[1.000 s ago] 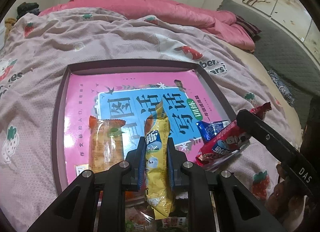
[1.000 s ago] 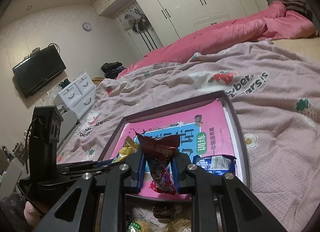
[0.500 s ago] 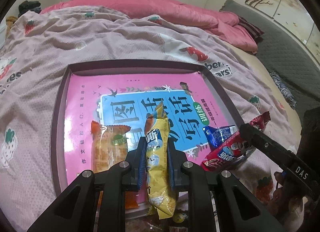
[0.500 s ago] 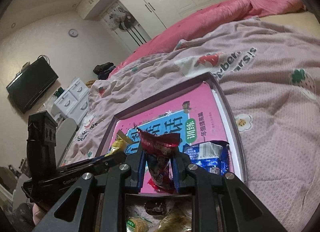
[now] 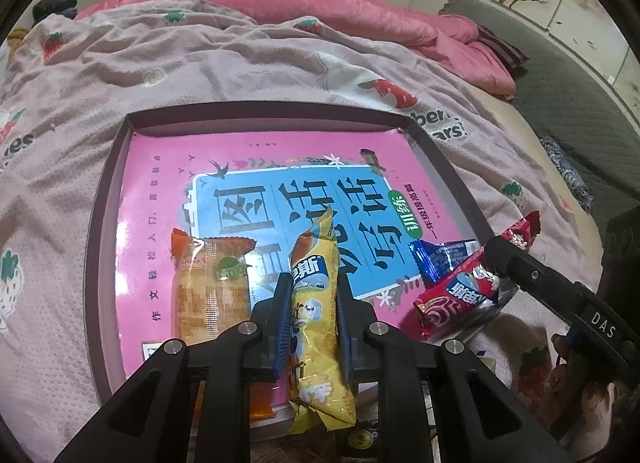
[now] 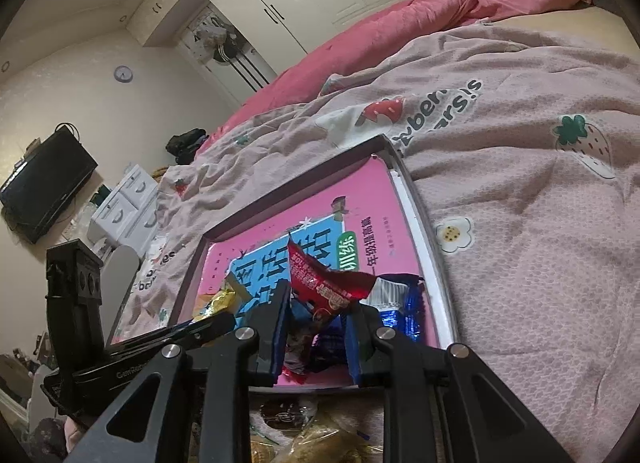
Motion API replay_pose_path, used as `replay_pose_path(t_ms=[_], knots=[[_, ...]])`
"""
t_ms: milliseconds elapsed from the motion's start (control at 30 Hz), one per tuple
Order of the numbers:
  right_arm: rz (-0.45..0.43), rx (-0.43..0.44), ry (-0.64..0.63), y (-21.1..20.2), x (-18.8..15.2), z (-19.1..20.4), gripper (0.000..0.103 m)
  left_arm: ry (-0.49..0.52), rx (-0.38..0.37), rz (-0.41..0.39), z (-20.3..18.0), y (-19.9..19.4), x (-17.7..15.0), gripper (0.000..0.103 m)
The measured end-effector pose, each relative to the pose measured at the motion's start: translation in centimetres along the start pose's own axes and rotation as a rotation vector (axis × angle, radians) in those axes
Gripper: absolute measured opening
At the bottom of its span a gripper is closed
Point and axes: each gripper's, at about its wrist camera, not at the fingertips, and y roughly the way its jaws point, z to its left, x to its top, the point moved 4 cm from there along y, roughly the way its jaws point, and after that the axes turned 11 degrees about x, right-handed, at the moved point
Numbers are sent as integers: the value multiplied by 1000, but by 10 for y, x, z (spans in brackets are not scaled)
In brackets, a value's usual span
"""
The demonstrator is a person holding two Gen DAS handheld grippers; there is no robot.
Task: Organize snacks
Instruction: 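Lower the yellow chip bag beside the wafer bag while right tool lowers candy stick into tray, then open both tools to release the chip bag and candy stick in the tray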
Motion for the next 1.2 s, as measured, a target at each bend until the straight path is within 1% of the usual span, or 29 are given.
replay_pose_path(t_ms=[433, 733, 800, 933, 1067, 1200], knots=[[44, -4, -5, 9, -8, -1, 26, 1, 2, 10, 0, 3, -1, 23], [72, 7, -28, 14, -14, 5, 29, 0, 6, 17, 0, 3, -1, 28], [85, 15, -35, 16, -15, 7, 30, -3, 7, 17, 1, 3, -1, 29], [97, 4, -68, 17, -17, 13, 34, -9, 7, 15, 3, 3, -1, 31], [98, -4, -84, 16, -17, 14, 40, -13, 11, 12, 6, 2, 0, 35], [88, -18, -87, 11, -15, 13, 43, -13, 18, 9, 8, 1, 1, 36]])
